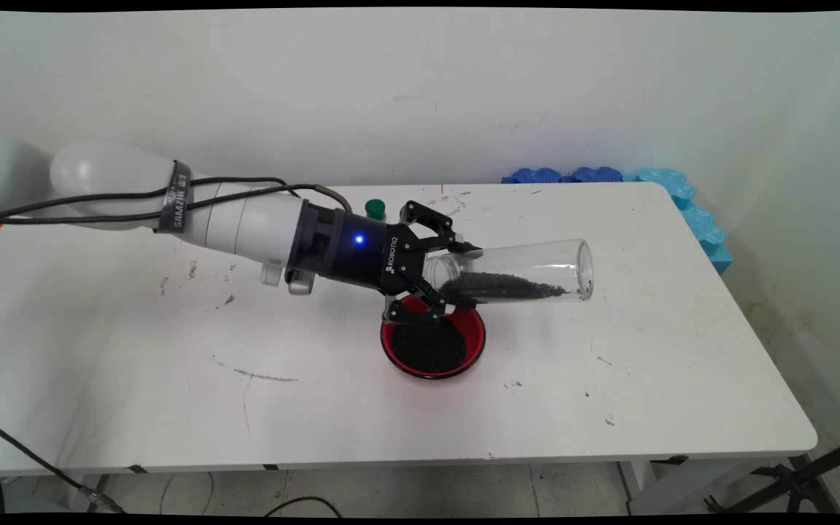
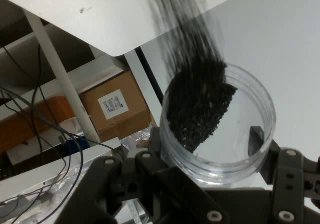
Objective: Pour the black seasoning powder in the red bowl
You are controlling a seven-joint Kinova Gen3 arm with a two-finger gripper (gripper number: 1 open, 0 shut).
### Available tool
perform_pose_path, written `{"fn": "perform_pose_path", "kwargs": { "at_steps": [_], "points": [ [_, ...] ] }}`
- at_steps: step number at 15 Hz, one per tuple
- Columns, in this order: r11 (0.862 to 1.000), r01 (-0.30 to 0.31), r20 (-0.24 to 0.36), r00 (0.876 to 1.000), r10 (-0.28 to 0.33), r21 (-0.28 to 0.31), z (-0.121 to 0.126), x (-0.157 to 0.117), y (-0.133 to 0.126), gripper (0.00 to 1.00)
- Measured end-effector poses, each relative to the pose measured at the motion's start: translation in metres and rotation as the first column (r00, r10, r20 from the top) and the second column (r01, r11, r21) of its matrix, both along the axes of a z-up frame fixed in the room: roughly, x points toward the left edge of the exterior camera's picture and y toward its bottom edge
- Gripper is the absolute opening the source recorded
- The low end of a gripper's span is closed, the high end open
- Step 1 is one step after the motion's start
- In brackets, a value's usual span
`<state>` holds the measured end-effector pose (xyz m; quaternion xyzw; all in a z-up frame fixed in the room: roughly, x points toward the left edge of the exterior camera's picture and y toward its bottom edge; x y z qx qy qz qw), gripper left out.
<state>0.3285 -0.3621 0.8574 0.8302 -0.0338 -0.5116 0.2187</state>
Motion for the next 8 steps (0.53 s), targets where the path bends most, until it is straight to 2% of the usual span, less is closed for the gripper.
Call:
{"fn": "perform_pose_path", "kwargs": {
  "at_steps": [8],
  "points": [
    [1.000,-0.014,-0.022,1.000,0.014,0.005,-0.0036,0.0030,0.0000,0.00]
  ]
}}
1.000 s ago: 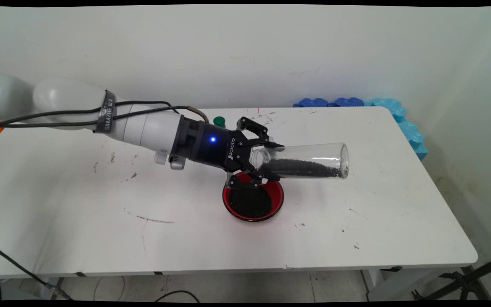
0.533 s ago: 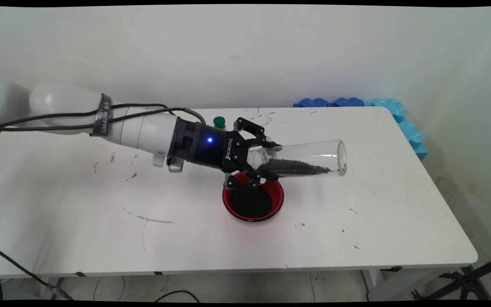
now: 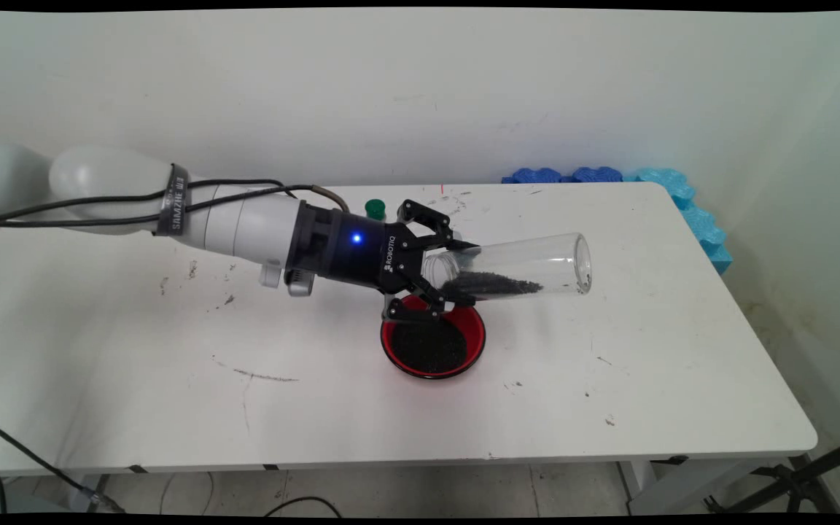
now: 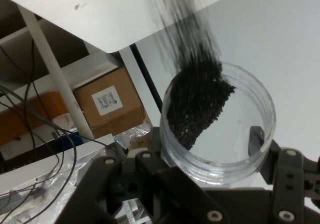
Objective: Pour the black seasoning powder in the red bowl
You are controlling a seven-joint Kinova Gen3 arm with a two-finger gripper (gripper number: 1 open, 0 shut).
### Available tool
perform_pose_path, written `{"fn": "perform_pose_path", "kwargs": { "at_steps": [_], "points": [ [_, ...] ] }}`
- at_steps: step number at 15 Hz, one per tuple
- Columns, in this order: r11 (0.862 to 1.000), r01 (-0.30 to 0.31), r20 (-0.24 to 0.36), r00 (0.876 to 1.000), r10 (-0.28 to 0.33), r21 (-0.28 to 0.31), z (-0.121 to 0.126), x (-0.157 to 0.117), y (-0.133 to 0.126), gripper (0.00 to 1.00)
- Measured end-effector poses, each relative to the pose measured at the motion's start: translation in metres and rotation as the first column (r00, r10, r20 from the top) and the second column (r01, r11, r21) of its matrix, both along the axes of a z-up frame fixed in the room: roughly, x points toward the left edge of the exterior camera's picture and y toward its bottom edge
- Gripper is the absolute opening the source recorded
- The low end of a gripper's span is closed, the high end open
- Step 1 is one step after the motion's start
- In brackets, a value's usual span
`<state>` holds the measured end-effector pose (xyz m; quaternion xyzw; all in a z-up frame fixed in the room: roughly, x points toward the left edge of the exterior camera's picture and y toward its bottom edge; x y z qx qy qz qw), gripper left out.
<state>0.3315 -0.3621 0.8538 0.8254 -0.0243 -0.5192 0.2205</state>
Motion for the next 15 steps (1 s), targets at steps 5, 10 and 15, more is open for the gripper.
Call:
{"fn": "perform_pose_path", "kwargs": {
  "at_steps": [5,10,15],
  "points": [
    [1.000,-0.007,-0.014,1.000,0.007,0.000,-0.0020,-0.0013,-0.0018,0.00],
    [1.000,-0.014,-0.033,0.999,0.014,-0.001,-0.0035,-0.0044,-0.0048,0.00],
    [1.000,-0.026,-0.053,0.998,0.026,0.002,-0.0043,-0.0060,-0.0072,0.00]
  ]
}}
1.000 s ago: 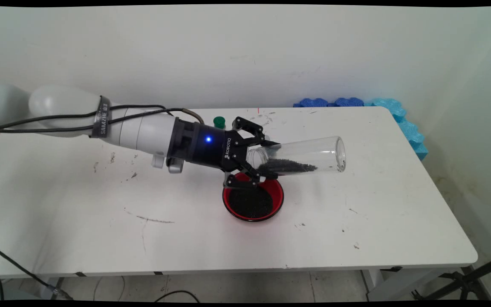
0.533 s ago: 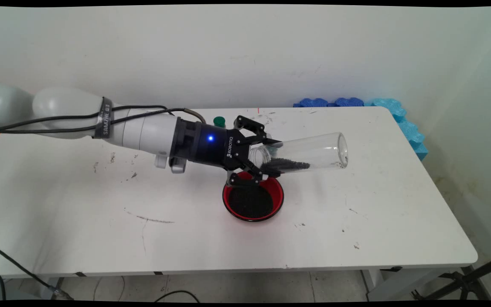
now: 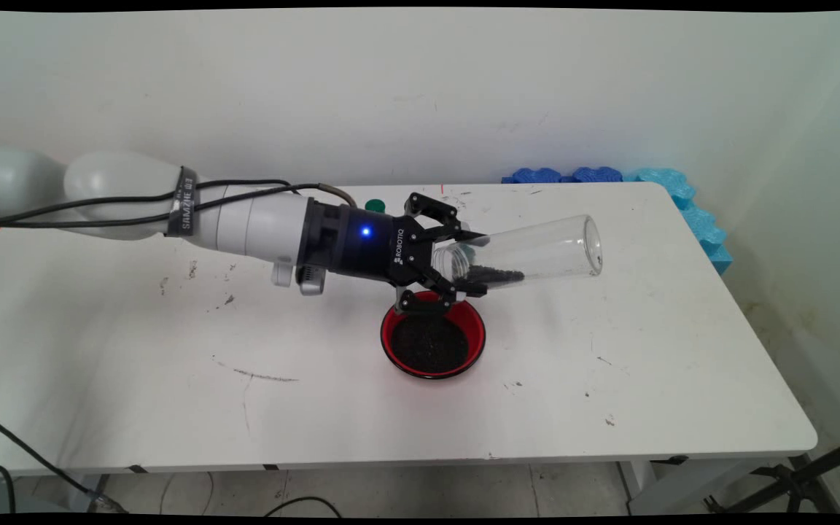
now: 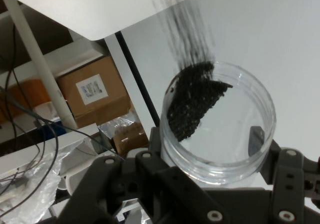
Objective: Pour the black seasoning powder in the red bowl
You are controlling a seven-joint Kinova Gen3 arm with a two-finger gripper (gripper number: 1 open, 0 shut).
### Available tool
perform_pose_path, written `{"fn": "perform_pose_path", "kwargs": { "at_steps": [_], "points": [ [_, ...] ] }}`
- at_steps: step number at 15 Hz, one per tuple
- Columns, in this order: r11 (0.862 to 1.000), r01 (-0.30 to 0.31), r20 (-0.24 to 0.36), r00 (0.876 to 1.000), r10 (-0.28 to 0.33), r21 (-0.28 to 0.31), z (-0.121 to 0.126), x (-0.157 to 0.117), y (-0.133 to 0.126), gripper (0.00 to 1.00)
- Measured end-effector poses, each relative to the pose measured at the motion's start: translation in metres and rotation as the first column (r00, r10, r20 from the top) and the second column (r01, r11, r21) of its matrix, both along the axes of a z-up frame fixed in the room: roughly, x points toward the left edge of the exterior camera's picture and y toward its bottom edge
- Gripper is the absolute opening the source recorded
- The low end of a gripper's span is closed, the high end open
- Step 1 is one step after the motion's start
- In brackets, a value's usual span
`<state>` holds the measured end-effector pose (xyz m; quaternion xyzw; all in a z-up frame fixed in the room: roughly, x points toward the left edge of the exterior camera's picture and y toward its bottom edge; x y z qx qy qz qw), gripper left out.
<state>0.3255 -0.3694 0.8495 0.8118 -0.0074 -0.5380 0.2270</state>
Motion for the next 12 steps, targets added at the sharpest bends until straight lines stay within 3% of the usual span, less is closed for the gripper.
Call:
{"fn": "perform_pose_path", "kwargs": {
  "at_steps": [12],
  "points": [
    [1.000,-0.030,-0.098,0.995,0.031,0.006,0.0004,0.0003,-0.0016,0.00]
  ]
}}
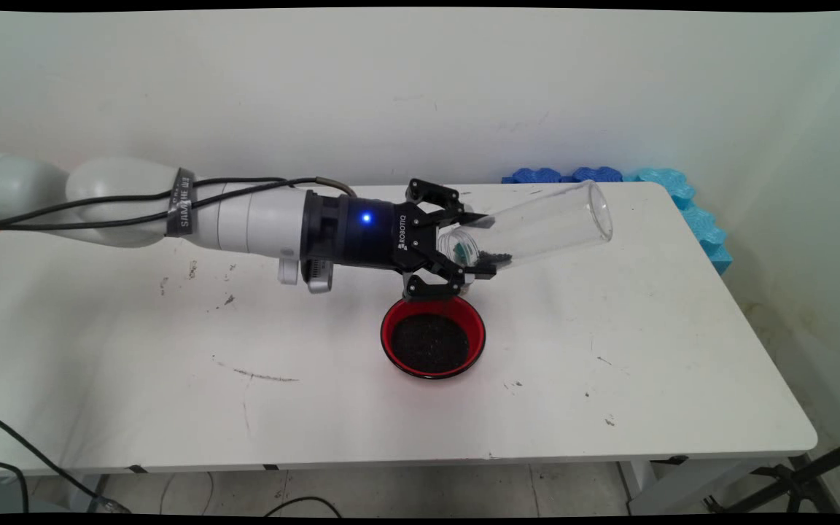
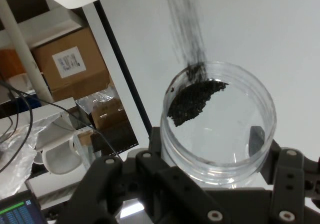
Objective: Pour the black seasoning powder in the red bowl
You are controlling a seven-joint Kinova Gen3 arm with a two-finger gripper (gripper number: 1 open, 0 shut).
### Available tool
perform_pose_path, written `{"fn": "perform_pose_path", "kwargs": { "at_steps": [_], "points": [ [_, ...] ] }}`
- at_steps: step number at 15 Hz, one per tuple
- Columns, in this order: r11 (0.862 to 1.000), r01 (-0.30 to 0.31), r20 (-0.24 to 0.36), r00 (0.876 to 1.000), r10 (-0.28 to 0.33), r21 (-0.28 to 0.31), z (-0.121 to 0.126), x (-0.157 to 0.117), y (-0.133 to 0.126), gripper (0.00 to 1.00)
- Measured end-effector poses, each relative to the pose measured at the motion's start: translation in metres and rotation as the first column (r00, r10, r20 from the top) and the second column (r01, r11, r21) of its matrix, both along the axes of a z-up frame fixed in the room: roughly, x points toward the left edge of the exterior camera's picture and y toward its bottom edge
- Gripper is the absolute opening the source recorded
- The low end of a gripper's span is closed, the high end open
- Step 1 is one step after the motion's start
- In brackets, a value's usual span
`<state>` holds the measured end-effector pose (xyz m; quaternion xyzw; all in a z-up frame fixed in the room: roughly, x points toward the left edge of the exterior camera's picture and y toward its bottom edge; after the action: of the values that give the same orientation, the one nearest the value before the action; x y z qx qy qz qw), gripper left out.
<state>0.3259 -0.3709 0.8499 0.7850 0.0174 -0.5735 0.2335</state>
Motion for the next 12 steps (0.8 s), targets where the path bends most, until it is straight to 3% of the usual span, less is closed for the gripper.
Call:
{"fn": "perform_pose_path", "kwargs": {
  "at_steps": [12],
  "points": [
    [1.000,-0.005,-0.051,0.999,0.004,-0.006,-0.0020,0.0030,0.0014,0.00]
  ]
}}
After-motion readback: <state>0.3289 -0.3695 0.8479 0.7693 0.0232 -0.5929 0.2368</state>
